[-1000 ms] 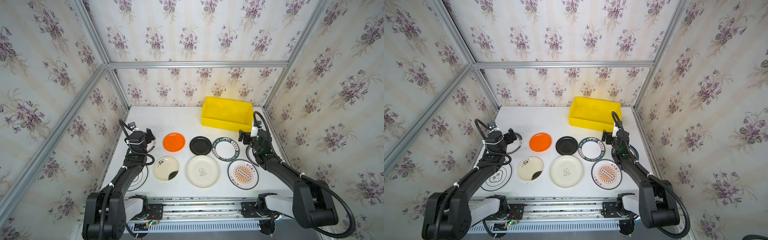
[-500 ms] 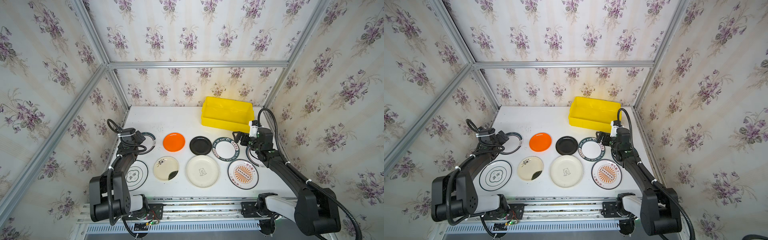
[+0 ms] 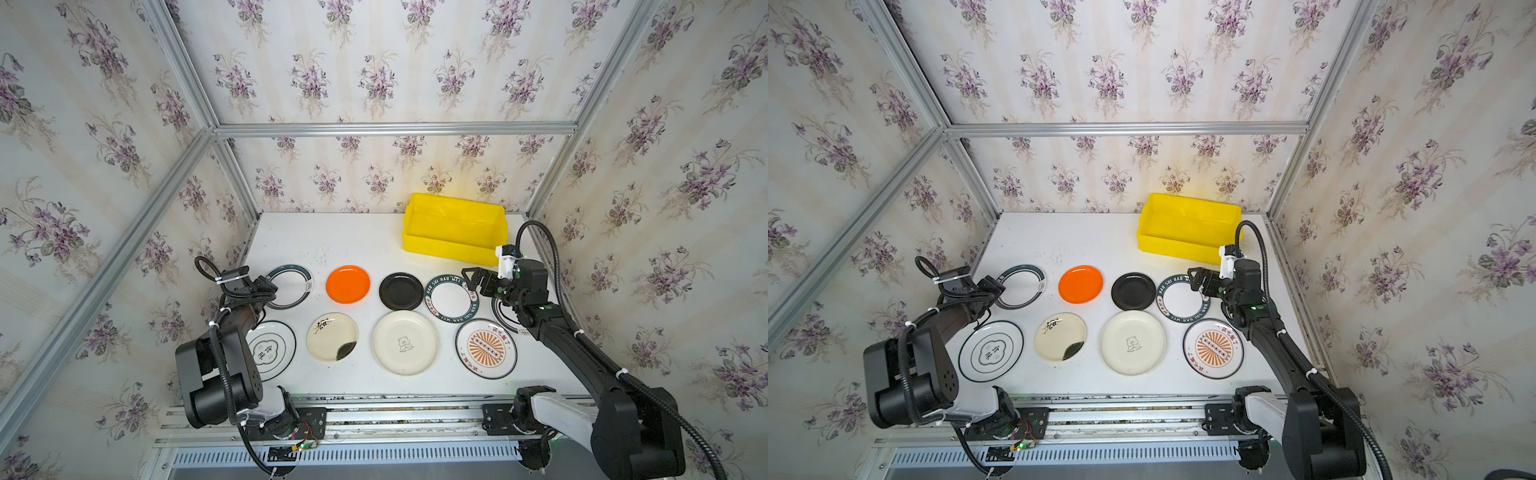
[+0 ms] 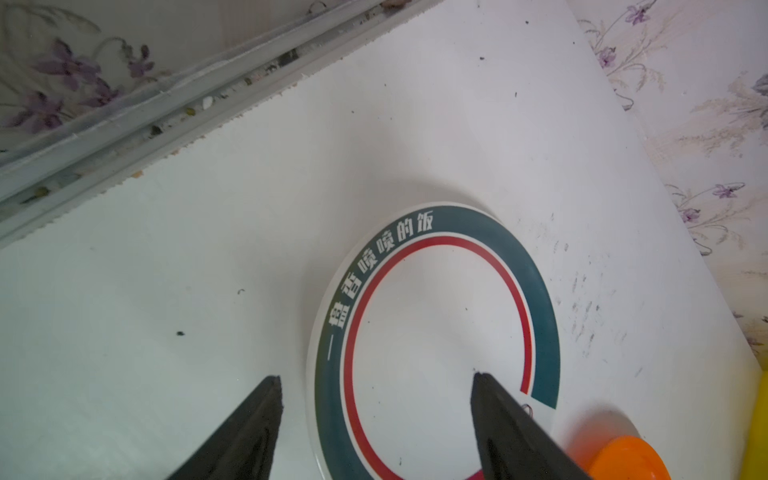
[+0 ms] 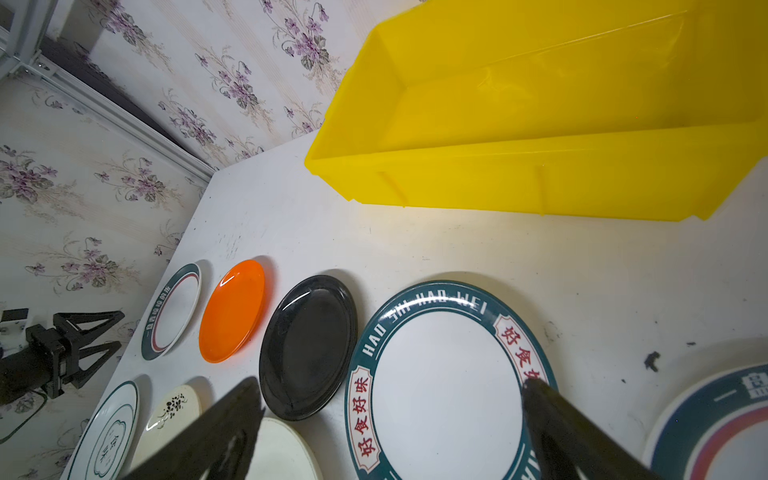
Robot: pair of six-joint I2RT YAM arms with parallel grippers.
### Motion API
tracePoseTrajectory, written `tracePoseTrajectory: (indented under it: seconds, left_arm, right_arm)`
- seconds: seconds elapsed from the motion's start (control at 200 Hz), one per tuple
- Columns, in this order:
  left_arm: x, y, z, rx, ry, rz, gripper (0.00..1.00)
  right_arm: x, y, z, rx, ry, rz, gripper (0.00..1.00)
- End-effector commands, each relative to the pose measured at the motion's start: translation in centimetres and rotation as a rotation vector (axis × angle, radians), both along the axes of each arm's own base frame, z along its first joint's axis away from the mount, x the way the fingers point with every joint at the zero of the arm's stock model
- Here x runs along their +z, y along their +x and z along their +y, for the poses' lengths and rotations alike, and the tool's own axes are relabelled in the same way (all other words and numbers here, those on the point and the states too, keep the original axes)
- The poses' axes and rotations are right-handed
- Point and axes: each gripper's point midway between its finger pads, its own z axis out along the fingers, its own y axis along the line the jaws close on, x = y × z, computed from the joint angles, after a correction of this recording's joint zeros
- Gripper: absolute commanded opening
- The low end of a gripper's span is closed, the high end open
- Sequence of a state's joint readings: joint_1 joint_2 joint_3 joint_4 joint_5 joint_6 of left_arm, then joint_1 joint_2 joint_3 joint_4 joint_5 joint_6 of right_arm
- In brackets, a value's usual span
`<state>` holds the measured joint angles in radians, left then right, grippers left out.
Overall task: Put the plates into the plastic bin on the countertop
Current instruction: 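Grasp the rim of the green-rimmed plate with left gripper and tilt it up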
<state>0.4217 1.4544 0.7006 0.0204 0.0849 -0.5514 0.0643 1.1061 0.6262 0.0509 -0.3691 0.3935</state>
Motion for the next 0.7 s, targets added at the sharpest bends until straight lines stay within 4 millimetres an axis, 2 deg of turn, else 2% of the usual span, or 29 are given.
tracePoseTrajectory:
  seconds: [0.0,0.195,0.38,0.695]
  left_arm:
    - [0.1,0.5,-0.6,-0.037,-0.045,-0.026,0.74]
    - [-1.0,0.6,-1.1,-0.04,-0.097,-0.008,0.67]
    - [-0.9,0.1,-0.9,-0.034,-0.072,-0.01,0.68]
    - [-2.2,0.0,-0.8,-0.02,-0.095,0.038,0.69]
  right_arm:
    - [0.3,-0.4,0.2,0.008,0.006,-0.008,1.0]
    - [0.4,-1.0,-0.2,-0.004,-0.01,-0.001,1.0]
    - [0.6,-1.2,-0.5,-0.018,-0.024,-0.012,1.0]
    - [0.1,-1.2,-0.5,-0.023,-0.018,0.017,1.0]
